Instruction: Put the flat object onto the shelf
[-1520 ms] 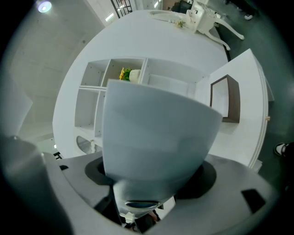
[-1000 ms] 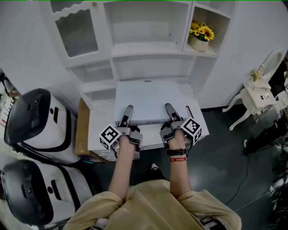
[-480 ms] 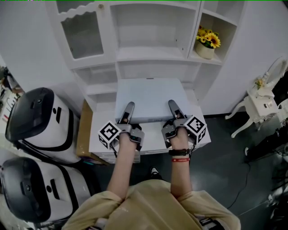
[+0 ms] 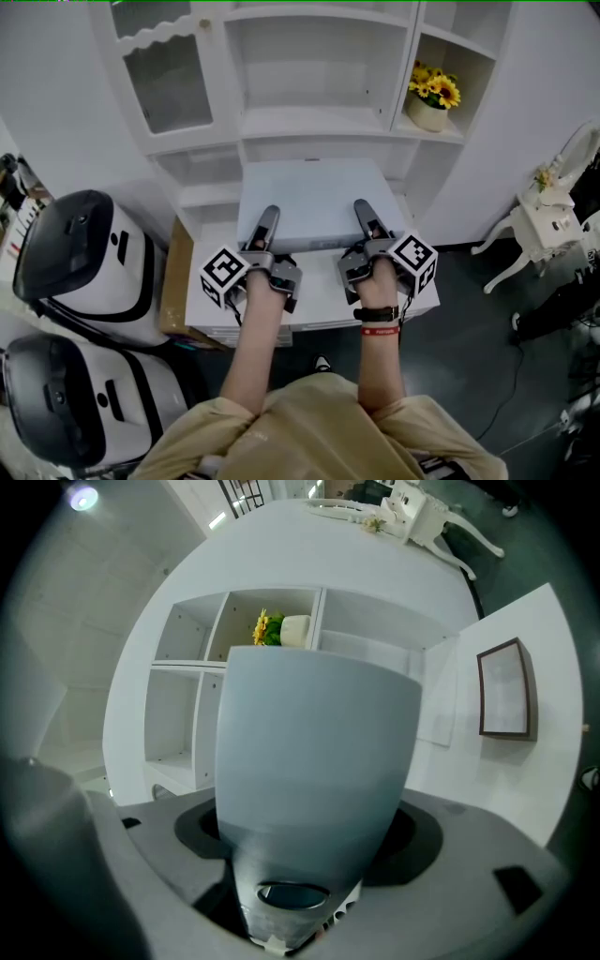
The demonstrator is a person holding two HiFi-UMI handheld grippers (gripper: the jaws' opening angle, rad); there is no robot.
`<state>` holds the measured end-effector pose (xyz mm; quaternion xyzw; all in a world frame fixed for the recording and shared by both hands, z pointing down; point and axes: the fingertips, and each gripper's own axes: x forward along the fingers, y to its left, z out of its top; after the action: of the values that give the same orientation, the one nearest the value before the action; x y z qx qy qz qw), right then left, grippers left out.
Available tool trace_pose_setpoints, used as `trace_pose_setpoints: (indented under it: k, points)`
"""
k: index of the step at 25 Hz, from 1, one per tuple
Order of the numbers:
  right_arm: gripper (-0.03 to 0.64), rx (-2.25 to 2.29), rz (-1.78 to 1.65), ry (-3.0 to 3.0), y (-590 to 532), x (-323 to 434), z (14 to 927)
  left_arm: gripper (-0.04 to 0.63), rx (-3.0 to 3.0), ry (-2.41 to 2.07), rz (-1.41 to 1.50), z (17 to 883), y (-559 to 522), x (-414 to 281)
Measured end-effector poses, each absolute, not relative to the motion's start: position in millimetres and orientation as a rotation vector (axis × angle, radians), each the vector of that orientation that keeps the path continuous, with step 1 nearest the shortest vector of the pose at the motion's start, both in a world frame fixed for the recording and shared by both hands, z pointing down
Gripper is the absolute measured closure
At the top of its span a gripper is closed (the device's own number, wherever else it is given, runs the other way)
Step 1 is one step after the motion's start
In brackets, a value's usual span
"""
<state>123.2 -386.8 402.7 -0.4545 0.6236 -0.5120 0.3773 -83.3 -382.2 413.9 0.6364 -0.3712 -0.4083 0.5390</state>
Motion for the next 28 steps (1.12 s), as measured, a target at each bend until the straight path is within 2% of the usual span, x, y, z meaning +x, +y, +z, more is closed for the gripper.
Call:
trace_pose_setpoints:
  k: [28]
  points:
    - [0.262,-1.130,-1.269,1.636,-450,140,318,0.252,1.544,-0.849,-1.047,327,-447,-66]
